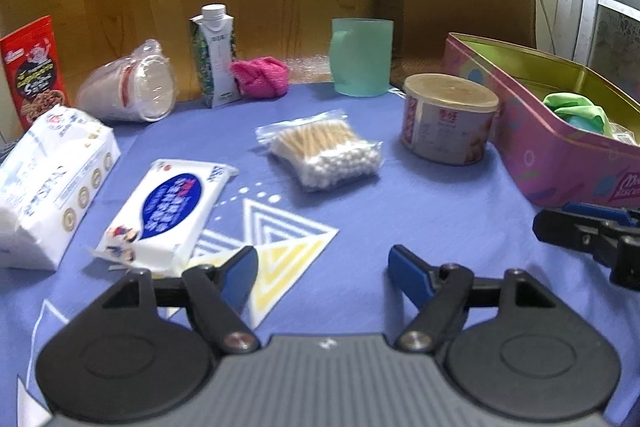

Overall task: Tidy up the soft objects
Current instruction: 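Move the right tool back to the table toward the cotton swab bag, then grasp the cotton swab bag with the right tool and lift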

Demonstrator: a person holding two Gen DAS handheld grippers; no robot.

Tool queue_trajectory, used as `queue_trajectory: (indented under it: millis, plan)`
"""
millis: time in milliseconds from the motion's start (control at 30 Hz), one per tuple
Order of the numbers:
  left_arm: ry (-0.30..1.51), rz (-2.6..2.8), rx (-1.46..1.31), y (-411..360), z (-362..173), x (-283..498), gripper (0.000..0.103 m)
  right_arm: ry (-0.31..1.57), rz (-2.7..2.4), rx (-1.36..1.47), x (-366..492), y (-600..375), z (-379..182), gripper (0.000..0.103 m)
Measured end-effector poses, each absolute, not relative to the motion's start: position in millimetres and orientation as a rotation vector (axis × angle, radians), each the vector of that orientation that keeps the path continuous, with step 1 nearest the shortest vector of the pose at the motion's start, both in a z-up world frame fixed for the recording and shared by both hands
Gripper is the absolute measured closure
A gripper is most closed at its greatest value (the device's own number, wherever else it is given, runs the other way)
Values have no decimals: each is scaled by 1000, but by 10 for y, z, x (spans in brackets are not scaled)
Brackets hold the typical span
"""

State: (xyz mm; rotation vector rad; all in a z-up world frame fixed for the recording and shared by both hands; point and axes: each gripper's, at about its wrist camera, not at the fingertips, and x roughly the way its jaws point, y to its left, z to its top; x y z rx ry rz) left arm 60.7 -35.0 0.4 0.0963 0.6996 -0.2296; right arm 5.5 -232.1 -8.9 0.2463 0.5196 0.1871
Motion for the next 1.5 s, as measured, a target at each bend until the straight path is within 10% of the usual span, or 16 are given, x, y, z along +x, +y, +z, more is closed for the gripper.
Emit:
queue_trajectory:
  millis: [500,700,933,1500]
  plan:
    - [642,-127,-90,361,-12,537,23,559,307,131,452,-1808,-6,56]
    - [628,-112,-149,453,-16,554,23,541,364,53,944,-1406,23,27]
    - [629,-117,-157,463,-19,572,23,622,348,38,1329,-1309,-93,47]
    - [762,-543,-166,-245,161,514,11,568,293,112,-83,-2074,-187,43]
